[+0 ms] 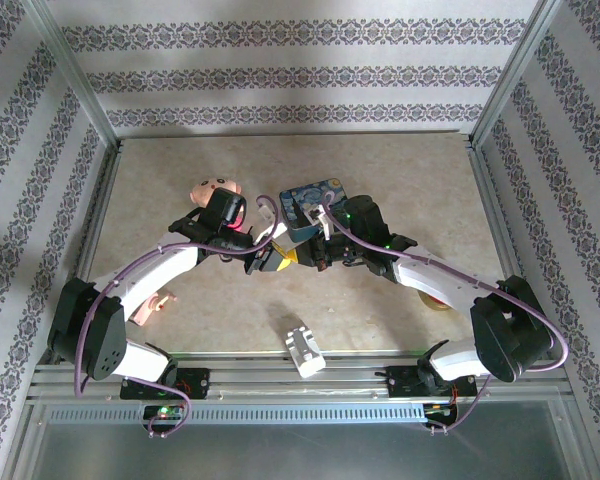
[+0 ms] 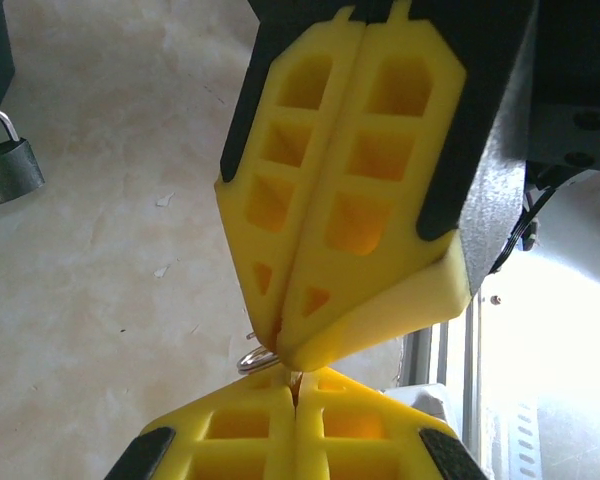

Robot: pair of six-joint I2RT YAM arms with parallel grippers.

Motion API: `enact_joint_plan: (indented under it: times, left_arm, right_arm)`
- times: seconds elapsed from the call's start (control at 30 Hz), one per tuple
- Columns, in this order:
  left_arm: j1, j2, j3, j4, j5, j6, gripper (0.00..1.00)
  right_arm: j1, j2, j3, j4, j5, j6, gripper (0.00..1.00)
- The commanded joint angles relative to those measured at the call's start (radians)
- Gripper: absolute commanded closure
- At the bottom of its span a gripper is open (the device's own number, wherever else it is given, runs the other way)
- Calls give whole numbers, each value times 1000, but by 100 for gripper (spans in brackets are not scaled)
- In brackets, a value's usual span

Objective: Unlock the padlock with the key

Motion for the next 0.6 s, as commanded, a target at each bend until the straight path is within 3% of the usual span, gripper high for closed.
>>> enact_joint_plan:
  times: [0.0, 0.27, 0.3, 0.37, 0.43, 0.57]
  left_arm:
    - [-16, -14, 47, 4, 23, -19, 100]
    - [-12, -82, 16, 118, 17, -156, 89]
    - [-11, -103, -2, 164, -8, -199, 84]
    - [-9, -143, -32, 234, -45, -254, 67]
    - [-8, -186, -59, 281, -57, -269, 34]
    - [-6, -246, -91, 375, -180, -360, 8]
  right_arm:
    - [2, -32, -22, 21, 25, -8, 100]
    - [-74, -113, -125, 193, 73, 106, 100]
    - [-89, -124, -143, 223, 76, 128, 100]
    - [-110, -145, -163, 259, 90, 161, 100]
    - [-121, -163, -171, 268, 110, 178, 100]
    - [-132, -186, -180, 292, 142, 214, 100]
